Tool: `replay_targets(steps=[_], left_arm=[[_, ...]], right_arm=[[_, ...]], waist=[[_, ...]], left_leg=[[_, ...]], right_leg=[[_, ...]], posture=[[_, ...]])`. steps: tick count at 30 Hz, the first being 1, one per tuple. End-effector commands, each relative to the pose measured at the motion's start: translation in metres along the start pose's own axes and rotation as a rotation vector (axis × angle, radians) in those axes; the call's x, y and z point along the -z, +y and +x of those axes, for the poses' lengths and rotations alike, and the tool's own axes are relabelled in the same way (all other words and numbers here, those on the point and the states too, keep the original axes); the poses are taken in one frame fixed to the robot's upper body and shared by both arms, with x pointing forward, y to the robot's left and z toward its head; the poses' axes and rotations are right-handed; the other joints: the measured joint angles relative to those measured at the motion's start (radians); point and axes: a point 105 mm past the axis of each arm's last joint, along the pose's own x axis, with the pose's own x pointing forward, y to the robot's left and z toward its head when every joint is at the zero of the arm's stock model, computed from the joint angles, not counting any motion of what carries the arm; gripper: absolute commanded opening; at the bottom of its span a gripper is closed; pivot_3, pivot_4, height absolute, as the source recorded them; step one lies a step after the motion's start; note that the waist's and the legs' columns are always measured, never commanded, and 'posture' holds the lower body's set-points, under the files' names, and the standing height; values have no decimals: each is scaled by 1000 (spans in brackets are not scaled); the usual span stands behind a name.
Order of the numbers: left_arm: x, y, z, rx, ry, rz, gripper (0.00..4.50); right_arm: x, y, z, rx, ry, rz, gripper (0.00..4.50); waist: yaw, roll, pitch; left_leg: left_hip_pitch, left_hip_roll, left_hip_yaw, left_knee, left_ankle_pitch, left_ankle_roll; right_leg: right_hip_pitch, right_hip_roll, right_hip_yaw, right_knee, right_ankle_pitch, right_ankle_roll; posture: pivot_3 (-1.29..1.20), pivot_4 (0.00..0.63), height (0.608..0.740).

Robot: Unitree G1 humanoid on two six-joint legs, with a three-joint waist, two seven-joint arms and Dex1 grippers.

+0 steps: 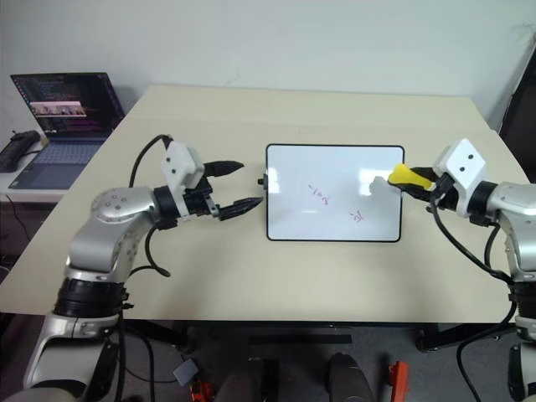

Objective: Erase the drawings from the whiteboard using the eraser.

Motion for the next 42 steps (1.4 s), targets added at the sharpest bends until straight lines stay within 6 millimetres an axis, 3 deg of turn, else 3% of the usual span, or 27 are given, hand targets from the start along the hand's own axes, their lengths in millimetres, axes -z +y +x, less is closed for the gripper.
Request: replay_targets(steps=[1,6,12,16,20,23,26,30,33,42], left_arm=[[-9,7,-1,-20,-29,36,4500],[4,-2,3,22,6,32,4500],[5,-7,6,41,-8,22,4500],[5,-8,2,43,-5,18,4500],[7,-12,-1,43,1,9,4500],[7,-12,-1,32,3,4,4500],[6,-12,-2,23,2,6,4500],[6,-11,-3,20,5,6,4500],[5,-11,-2,20,4,9,4500],[4,-11,5,30,-6,8,4500]], right_arm=[[-33,2,12,0,-122,-45,1112],[-68,30,58,-17,-277,-66,1112],[-66,47,113,62,-283,-62,1112],[-49,51,127,70,-237,-57,1111],[-20,68,139,0,-157,-15,1111],[0,89,142,-92,-109,-10,1111],[20,127,139,-267,-59,1,1111],[20,142,135,-309,-115,74,1111],[24,131,135,-231,-111,75,1111],[35,42,132,182,-20,25,1111]], waist=[[-4,0,0],[-18,0,0],[-13,0,0],[-1,0,0],[-1,0,0],[-3,0,0],[-5,-1,-2],[-11,-1,-2],[-17,-1,-2],[-15,-2,-2]], left_leg=[[0,0,0,0,0,0],[1,1,0,0,0,0],[0,0,-1,0,0,0],[-1,-1,-1,0,0,0],[0,0,-1,0,0,0],[1,0,-1,0,0,0],[5,0,-1,0,1,0],[17,0,-1,0,0,0],[19,0,-1,0,1,1],[19,0,-1,1,5,3]], right_leg=[[0,0,0,0,0,0],[0,1,0,2,0,0],[-1,0,0,1,1,-1],[-1,0,-1,1,1,-1],[-1,0,-1,2,1,-1],[0,0,-1,3,1,-1],[3,0,0,3,1,-1],[16,1,0,2,0,0],[18,1,0,2,-2,2],[19,0,0,1,1,-2]], posture=[[0,150,740],[0,150,740],[0,150,740],[0,150,740],[0,150,740],[0,150,740],[0,150,740],[0,150,740],[0,150,740],[0,150,740]])
